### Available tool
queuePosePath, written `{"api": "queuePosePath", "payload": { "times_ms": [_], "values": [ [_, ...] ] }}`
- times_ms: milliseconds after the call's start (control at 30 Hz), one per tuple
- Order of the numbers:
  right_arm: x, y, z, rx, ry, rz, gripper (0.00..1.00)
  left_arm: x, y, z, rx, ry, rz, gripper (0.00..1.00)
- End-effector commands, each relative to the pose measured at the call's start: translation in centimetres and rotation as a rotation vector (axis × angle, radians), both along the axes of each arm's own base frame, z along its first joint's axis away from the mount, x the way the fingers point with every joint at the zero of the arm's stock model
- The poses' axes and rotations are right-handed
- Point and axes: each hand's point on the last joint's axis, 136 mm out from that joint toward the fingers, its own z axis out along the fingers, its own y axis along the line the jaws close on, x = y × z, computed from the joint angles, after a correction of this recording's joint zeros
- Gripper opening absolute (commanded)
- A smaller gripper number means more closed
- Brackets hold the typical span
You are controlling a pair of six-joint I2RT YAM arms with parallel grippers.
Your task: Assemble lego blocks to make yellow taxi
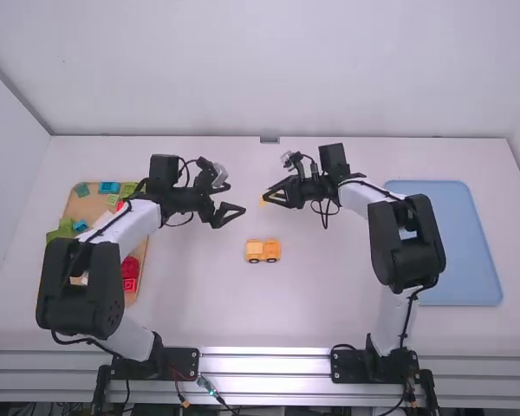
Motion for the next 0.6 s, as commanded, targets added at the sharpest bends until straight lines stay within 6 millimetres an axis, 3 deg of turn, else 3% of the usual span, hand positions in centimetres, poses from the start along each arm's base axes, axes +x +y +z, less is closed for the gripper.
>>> {"api": "queuePosePath", "payload": {
  "times_ms": [0, 200, 400, 567],
  "values": [
    [-1.5, 0.8, 0.9, 0.095, -0.093, 0.118, 0.27, -0.9, -1.4, 1.3, -0.104, 0.001, -0.11, 0.99],
    [-3.2, 2.0, 0.6, 0.103, -0.177, 0.197, 0.27, -1.1, -2.1, -0.2, -0.11, 0.074, -0.127, 0.99],
    [-3.3, 1.6, 0.8, 0.114, -0.187, 0.201, 0.22, -2.8, -2.3, -1.0, -0.114, 0.074, -0.216, 0.99],
    [-4.0, 1.4, 1.5, 0.17, -0.2, 0.234, 0.21, -2.8, -2.0, -2.1, -0.054, 0.074, -0.2, 0.99]
  ]
}}
